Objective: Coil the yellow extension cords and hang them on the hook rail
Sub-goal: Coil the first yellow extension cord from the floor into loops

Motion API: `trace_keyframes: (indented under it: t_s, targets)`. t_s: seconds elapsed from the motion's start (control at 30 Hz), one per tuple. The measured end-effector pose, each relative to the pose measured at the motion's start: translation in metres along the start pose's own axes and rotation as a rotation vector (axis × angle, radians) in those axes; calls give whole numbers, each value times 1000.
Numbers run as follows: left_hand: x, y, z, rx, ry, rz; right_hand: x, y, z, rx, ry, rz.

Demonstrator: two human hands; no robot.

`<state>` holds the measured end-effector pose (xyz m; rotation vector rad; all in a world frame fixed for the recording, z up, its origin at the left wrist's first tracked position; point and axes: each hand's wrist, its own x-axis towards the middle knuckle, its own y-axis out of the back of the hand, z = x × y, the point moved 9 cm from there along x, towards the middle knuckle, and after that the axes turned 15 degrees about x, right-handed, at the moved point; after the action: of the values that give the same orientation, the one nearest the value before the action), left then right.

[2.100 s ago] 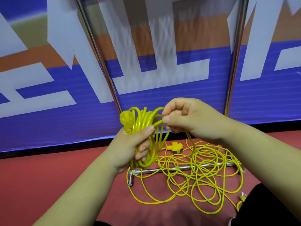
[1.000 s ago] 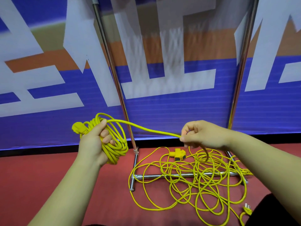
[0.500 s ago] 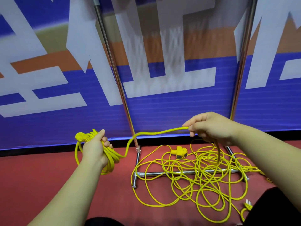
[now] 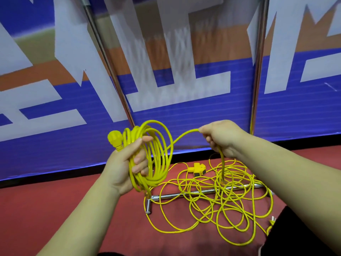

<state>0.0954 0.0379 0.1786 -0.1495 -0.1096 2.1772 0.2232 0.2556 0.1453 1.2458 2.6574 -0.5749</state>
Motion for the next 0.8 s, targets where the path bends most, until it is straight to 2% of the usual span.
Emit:
trace_keyframes:
  t_s: [0.1, 0.27, 0.53, 0.63, 0.8]
  targets:
    - [4, -19, -14, 45, 49, -133, -5, -2, -20, 71, 127, 21]
    - [9, -32, -29, 45, 107, -210, -19, -5, -43, 197, 250, 19]
    - [12, -36, -52, 107, 247, -133, -32, -23, -59, 260, 306, -70]
    - [15, -37, -57, 80, 267, -100, -38, -37, -56, 211, 289, -165]
    - [18, -45, -55, 3, 256, -85, -63, -69, -45, -63, 255, -428]
